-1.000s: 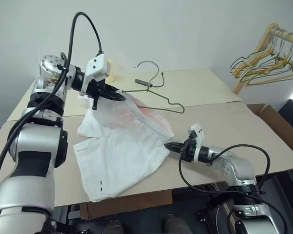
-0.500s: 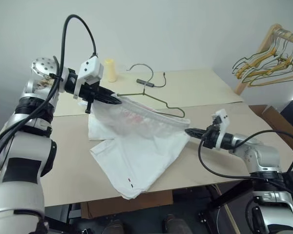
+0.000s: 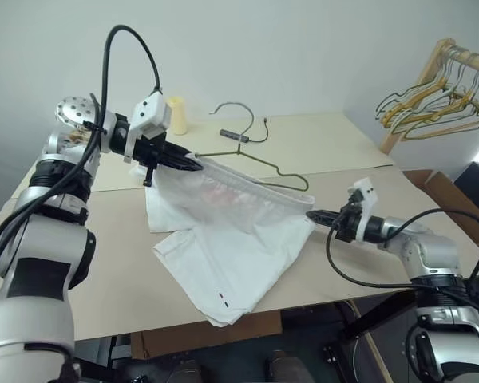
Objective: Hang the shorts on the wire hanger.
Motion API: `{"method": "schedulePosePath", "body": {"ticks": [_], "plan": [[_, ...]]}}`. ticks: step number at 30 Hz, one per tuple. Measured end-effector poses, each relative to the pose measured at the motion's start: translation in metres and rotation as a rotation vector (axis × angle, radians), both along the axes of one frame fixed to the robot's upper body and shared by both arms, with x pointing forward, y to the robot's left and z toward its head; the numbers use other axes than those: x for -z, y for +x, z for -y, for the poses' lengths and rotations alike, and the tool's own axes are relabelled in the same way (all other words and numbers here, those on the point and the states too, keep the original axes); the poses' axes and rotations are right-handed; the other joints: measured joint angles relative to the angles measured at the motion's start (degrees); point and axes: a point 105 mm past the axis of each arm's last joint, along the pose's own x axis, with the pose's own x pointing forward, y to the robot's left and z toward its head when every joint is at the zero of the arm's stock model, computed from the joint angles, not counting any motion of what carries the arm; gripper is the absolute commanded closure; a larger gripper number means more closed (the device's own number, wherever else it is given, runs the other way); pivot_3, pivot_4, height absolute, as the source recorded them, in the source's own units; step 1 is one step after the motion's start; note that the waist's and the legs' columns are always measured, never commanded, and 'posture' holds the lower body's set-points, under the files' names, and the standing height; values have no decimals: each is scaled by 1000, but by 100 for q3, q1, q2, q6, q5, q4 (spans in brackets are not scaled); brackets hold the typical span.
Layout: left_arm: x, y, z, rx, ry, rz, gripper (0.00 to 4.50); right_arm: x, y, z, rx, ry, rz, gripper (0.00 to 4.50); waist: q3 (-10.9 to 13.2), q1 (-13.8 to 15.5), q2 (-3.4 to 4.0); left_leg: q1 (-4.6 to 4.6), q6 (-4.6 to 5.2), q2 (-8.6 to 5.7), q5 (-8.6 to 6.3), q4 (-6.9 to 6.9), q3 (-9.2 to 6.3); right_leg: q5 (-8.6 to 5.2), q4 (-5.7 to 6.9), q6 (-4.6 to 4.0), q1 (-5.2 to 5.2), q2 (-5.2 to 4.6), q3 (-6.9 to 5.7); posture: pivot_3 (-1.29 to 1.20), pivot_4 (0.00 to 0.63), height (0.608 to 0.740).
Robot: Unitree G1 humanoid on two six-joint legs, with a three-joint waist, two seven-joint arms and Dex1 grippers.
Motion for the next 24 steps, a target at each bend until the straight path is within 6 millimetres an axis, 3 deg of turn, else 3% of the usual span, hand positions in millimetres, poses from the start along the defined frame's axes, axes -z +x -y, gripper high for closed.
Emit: {"method": "schedulePosePath", "body": {"ticks": [9,14,17,21,24], "plan": [[13,2,-10,-25,87,-5,4445,-11,2,3,-26,-38,53,4476,0,4,0,0,0,0,0,0,0,0,0,0,-1,1,-1,-58,0,740],[22,6,-12,-44,109,-4,4445,-26,-4,2,-100,-228,214,4476,0,13,0,-5,0,-2,0,1,1,-1,-2,2,-4,-2,0,-65,0,740],[21,7,-9,-43,93,2,4445,-53,-5,-5,-152,-325,320,4476,1,6,0,-4,0,-1,0,2,2,-1,1,2,-6,-1,0,-72,0,740],[20,10,-5,-46,82,28,4445,-104,-4,-24,-231,-474,478,4476,1,-21,1,0,0,1,-1,1,2,-3,3,-2,-6,0,0,-76,0,740],[18,12,-5,-61,67,43,4445,-113,-1,-32,-251,-571,513,4476,1,-7,0,-3,-1,1,-2,2,3,-4,1,-2,-6,-1,-2,-75,0,740]]}}
